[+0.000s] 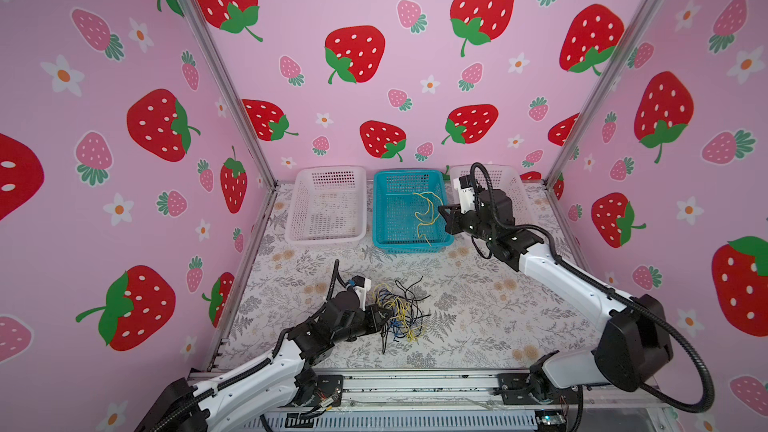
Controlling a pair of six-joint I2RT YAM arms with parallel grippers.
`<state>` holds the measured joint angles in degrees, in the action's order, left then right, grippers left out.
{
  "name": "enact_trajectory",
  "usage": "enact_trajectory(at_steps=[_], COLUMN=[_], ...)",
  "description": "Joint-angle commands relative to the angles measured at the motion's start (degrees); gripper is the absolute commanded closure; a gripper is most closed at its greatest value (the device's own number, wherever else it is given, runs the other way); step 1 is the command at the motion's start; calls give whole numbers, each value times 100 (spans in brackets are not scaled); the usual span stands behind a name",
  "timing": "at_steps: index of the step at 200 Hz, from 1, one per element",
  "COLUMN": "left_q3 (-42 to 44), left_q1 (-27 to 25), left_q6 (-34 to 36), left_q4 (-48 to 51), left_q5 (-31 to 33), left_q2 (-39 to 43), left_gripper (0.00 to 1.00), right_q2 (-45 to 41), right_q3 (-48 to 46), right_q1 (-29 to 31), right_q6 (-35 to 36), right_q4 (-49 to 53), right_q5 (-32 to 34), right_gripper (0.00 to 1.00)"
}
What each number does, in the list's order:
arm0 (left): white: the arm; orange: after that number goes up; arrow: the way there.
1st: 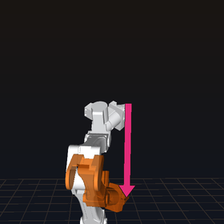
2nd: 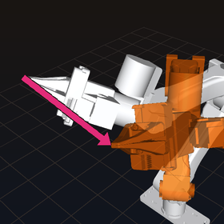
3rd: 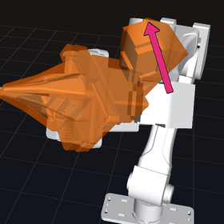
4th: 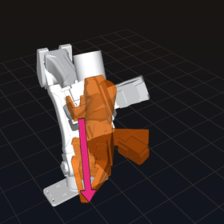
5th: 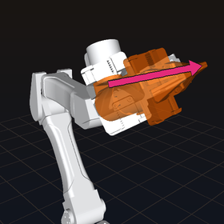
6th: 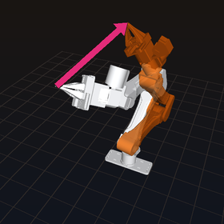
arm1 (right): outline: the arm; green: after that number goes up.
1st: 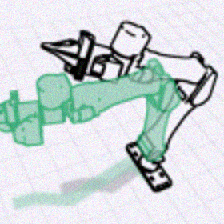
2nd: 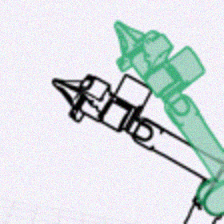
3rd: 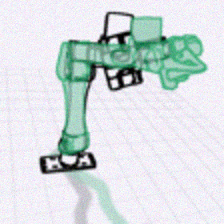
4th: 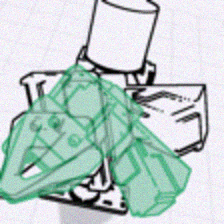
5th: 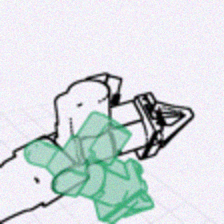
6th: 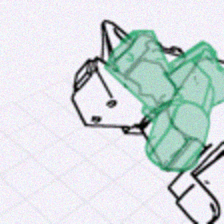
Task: Untangle the cables
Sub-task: 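Carry the yellow wire with the right gripper toward the teal basket, then release the yellow wire into the teal basket and withdraw the right gripper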
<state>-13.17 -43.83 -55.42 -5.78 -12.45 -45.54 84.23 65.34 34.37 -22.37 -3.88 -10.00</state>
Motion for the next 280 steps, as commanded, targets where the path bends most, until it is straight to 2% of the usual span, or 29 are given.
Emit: enact_trajectory(at_steps=[1, 61, 114, 137, 179, 199, 235, 273, 280], left_q3=[39, 55, 102, 96, 103, 104, 71, -126, -158], left_q1=[-29, -55, -92, -99, -117, -123, -132, -126, -126], left_q6=[-44, -65, -91, -92, -85, -86, -94, 19, 46], left_q4=[-46, -38, -56, -68, -81, -85, -140, -112, -112], left_q5=[50, 50, 76, 85, 94, 85, 62, -35, -63], left_q2=[90, 133, 159, 133, 124, 116, 112, 43, 13], left_gripper=[100, 100, 100, 100, 100, 100, 100, 100, 100], right_q2=[351, 1181, 1422, 1521, 1554, 1373, 519, -706, -953], right_q3=[323, 868, 1033, 1101, 1231, 1268, 488, -1189, -1564], right_q1=[-18, -18, -24, -24, -18, -11, 203, 960, 1147], right_q6=[93, 106, 110, 101, 93, 110, 131, 184, 143], right_q4=[-191, -70, -73, -61, 38, 203, 59, -246, -390], right_q5=[202, 196, 219, 210, 67, 28, -307, -531, -530], right_gripper=[100, 98, 96, 88, 61, 55, 49, 49, 45])
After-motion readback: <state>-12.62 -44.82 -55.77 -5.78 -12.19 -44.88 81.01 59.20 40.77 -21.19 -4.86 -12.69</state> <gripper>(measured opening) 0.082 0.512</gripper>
